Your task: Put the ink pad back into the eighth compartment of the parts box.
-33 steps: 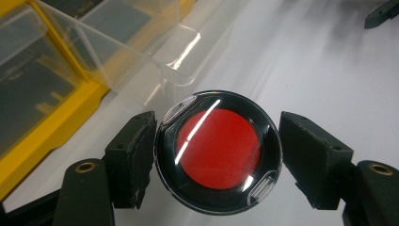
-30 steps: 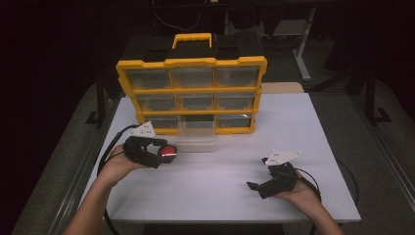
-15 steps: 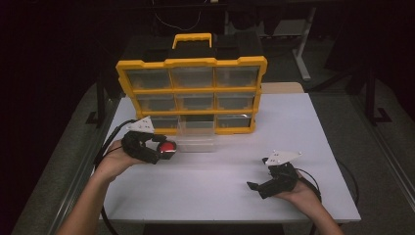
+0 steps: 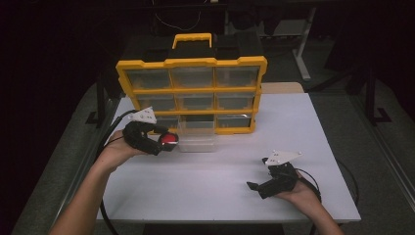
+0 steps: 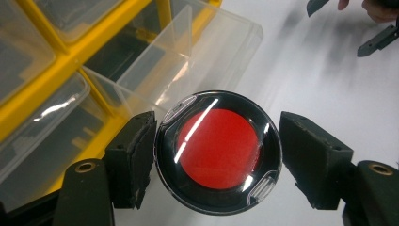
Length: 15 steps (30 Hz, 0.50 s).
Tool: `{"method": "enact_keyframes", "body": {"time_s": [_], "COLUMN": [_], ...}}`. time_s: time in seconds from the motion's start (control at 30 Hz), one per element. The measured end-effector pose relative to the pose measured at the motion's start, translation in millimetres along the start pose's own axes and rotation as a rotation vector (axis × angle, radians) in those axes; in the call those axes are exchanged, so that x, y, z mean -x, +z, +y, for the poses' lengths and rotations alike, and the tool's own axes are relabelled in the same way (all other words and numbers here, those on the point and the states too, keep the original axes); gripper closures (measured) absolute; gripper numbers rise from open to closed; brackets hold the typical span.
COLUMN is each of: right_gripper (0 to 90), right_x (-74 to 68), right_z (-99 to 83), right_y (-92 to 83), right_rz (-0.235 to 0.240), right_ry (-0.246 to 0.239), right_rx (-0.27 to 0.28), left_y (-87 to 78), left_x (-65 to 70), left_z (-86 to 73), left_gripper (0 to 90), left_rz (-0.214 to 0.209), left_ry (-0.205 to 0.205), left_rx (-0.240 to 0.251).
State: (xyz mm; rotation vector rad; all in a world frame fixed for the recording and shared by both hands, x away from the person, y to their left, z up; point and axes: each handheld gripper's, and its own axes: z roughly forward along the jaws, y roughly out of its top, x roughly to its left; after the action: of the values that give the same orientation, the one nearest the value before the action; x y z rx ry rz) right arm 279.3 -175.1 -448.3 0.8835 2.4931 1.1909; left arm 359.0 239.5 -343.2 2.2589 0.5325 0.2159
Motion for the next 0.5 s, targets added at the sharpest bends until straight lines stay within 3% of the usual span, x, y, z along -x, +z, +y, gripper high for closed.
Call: {"method": "enact_keyframes", "body": {"time_s": [0.5], "right_gripper": [0.0], "right_x": [0.2], "right_z": [-0.1], "right_y": [-0.3], "right_rz": [0.002], "right_ry": [0.006], "right_rx": [0.003], "left_y": [7.1], "left_x": [-2.3], "left_z": [22.1], "left_gripper": [29.4], "left_rz": [0.000], "left_ry": [0.026], "left_rx": [-0.005]}}
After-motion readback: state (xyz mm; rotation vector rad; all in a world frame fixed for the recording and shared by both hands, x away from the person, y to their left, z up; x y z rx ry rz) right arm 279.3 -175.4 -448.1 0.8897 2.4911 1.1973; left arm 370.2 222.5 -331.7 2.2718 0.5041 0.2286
